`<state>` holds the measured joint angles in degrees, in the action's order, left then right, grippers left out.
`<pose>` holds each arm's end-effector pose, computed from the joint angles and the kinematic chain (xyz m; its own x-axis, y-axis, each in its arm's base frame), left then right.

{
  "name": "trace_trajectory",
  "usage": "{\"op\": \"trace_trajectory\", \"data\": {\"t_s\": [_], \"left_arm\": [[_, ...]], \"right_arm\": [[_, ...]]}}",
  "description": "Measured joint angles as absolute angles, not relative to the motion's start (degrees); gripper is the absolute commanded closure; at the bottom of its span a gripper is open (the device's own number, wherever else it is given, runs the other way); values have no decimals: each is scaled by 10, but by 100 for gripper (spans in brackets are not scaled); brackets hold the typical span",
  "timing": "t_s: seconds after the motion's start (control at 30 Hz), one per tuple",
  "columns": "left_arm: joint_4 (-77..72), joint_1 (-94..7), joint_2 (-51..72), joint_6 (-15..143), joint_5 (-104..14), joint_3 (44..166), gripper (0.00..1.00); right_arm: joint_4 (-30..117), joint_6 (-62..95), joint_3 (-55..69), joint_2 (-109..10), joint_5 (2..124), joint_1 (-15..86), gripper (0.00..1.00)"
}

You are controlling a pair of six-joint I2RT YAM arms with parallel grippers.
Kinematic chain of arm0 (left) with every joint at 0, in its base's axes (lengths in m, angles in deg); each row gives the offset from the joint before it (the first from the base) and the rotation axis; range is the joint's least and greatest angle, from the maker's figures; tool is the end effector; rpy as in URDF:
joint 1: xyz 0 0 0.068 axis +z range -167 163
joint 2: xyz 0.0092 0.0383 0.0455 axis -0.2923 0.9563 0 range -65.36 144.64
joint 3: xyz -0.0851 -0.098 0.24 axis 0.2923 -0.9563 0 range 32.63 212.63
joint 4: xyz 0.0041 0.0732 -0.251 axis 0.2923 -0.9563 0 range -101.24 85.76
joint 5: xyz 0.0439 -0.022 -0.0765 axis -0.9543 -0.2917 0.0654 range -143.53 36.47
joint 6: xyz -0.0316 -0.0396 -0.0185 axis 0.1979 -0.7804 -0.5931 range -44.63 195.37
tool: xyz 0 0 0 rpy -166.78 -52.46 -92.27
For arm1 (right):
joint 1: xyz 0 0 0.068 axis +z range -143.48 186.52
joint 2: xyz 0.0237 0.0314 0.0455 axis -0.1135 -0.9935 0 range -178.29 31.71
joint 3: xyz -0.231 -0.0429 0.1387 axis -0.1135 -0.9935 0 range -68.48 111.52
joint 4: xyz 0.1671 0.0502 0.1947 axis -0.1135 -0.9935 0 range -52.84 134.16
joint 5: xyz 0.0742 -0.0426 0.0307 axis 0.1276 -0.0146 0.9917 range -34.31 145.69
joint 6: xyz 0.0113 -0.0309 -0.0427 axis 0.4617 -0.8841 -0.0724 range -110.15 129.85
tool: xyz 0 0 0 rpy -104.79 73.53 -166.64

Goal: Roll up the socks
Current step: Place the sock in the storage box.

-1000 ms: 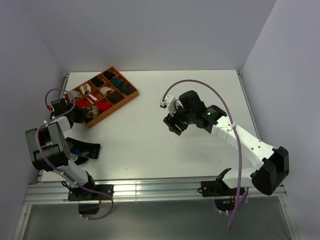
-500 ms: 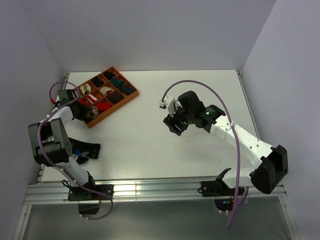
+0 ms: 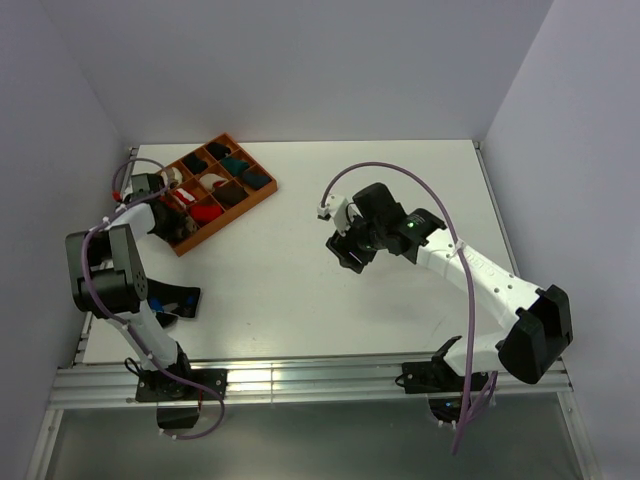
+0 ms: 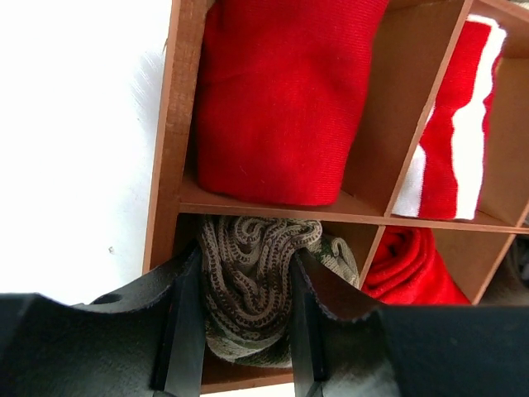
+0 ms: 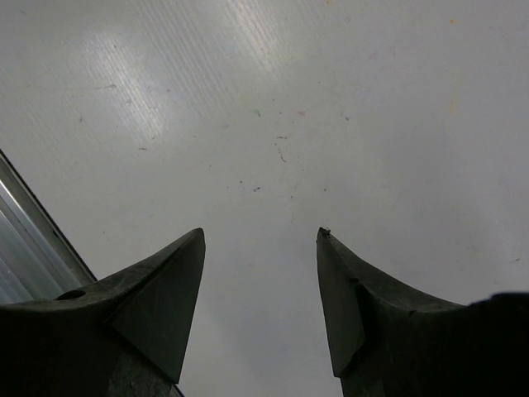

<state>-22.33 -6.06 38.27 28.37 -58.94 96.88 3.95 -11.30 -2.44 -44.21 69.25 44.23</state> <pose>0.3612 0.0733 0.1686 -0.3899 -0.8170 -0.4249 -0.7682 0.5430 -0.3392 0.2141 0.1761 0.3034 -0.3084 -0.6817 -0.6634 -0.8845 0.4622 -0.0638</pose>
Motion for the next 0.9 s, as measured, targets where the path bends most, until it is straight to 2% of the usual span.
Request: {"op": "trace_trajectory", "data": {"t_s": [0.8, 0.83, 0.9], "left_arm": [[-393, -113, 468, 286, -720, 1113, 100], [-397, -114, 469, 286, -723, 1115, 99], [-403, -117, 471, 285, -729, 1120, 91]], "right_arm": [[25, -122, -24, -448, 695, 442, 39], [25, -122, -24, -450, 696, 442, 39], [25, -123, -24, -455, 697, 442, 39]]}}
